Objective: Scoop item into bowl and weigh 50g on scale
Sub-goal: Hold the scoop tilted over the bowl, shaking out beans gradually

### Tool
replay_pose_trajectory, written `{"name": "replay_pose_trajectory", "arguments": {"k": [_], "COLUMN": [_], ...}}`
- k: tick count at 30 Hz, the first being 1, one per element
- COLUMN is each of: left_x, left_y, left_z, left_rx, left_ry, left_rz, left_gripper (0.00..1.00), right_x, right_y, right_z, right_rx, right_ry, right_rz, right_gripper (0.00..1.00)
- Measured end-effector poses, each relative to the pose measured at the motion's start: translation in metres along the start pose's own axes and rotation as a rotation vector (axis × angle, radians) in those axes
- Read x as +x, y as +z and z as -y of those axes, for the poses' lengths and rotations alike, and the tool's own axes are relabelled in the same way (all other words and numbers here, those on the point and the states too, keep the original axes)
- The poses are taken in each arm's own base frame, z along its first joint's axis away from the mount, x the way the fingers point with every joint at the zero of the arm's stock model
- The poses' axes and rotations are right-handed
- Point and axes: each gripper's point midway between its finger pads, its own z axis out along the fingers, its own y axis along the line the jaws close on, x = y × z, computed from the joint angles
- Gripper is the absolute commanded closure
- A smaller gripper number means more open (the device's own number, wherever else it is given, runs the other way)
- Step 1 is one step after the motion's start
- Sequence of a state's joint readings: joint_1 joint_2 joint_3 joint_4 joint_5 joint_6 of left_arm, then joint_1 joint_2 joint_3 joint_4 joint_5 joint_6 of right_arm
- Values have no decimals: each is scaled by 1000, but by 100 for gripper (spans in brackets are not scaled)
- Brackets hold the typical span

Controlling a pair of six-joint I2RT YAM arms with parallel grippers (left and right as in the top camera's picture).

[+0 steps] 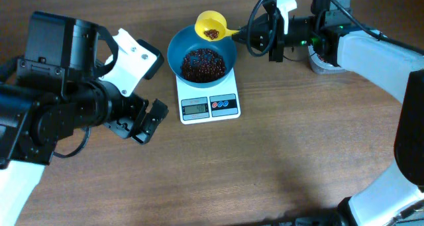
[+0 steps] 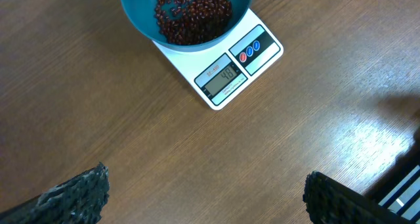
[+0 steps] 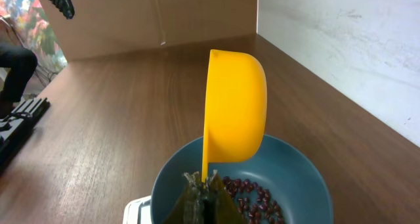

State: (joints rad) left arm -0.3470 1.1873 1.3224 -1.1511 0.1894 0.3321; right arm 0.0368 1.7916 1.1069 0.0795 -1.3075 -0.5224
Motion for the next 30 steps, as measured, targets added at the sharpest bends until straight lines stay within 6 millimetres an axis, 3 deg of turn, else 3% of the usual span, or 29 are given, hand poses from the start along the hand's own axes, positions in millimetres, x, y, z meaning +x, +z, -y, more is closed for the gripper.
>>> {"name": "replay_pose_trajectory", "arguments": {"k": [16,23,30], "left_x": [0,0,0], "left_y": [0,0,0], "left_z": [0,0,0], "left_rx": [0,0,0], "left_ry": [0,0,0], "left_rz": [0,1,0], "left_gripper": [2,1,1], "right_x": [8,-11,-10], "right_y": [-1,-1,-2], "right_z": [13,26,30], "right_rx": [79,116,136], "right_ry": [136,72,109], "right_rz": [-40,9,4], "right_gripper": [96,96,96]}}
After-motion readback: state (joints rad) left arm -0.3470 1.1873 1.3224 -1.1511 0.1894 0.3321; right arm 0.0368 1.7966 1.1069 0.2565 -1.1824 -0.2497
